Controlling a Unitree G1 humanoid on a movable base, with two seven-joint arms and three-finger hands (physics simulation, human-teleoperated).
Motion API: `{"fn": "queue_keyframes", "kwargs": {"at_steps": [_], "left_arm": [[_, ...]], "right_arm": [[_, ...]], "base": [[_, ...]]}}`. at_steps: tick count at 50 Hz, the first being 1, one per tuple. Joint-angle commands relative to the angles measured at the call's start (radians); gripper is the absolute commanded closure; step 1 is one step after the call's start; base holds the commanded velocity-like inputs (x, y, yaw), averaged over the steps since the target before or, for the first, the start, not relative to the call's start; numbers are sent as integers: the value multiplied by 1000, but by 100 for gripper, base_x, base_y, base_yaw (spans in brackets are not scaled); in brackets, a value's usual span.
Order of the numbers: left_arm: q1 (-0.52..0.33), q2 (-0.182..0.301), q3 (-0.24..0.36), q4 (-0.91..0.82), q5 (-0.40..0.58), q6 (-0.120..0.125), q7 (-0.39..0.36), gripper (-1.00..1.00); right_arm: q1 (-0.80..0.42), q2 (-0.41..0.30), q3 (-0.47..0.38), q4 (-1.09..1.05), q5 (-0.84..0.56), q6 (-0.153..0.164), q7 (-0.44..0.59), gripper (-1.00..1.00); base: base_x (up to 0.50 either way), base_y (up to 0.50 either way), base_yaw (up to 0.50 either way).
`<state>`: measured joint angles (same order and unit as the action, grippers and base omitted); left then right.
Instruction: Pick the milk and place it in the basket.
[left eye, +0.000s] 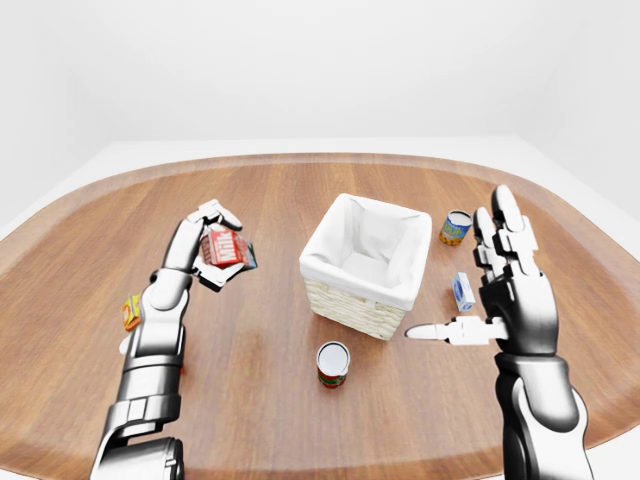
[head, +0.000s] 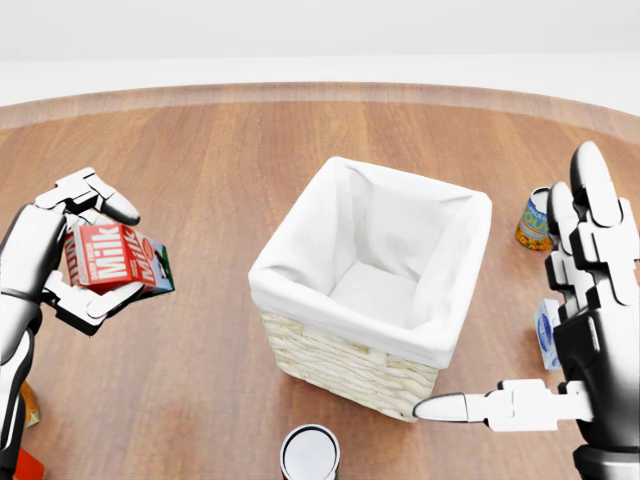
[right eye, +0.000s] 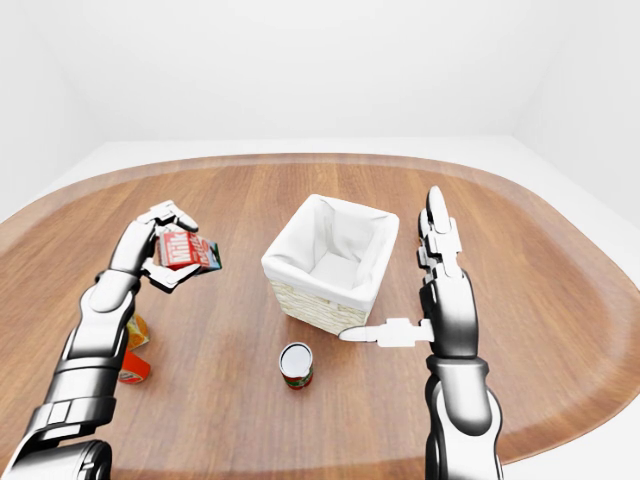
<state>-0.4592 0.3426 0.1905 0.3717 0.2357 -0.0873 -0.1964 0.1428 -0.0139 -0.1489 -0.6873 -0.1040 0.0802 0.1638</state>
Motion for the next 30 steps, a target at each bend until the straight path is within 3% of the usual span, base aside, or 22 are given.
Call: {"fn": "queue_keyframes", "kwargs": {"at_steps": [1,10,23,30], "left_arm": [[-27,4,19,-136,-24,0,-17,100],[-42,2,17,-188,-22,24,-31,100],[-67,-2,11,-306,-11,110,-66,100],[-79,-12,2,-335,-9,133,-75,100]], "right_arm": [[2,1,1,1,0,-3,1,-100],[3,1,1,2,-1,-6,1,-100],[4,1,6,-1,-5,-4,0,-100],[3,1,7,2,-6,-4,-1,-100]], "base": [[0,0,0],[0,0,0],[0,0,0],[0,0,0]]}}
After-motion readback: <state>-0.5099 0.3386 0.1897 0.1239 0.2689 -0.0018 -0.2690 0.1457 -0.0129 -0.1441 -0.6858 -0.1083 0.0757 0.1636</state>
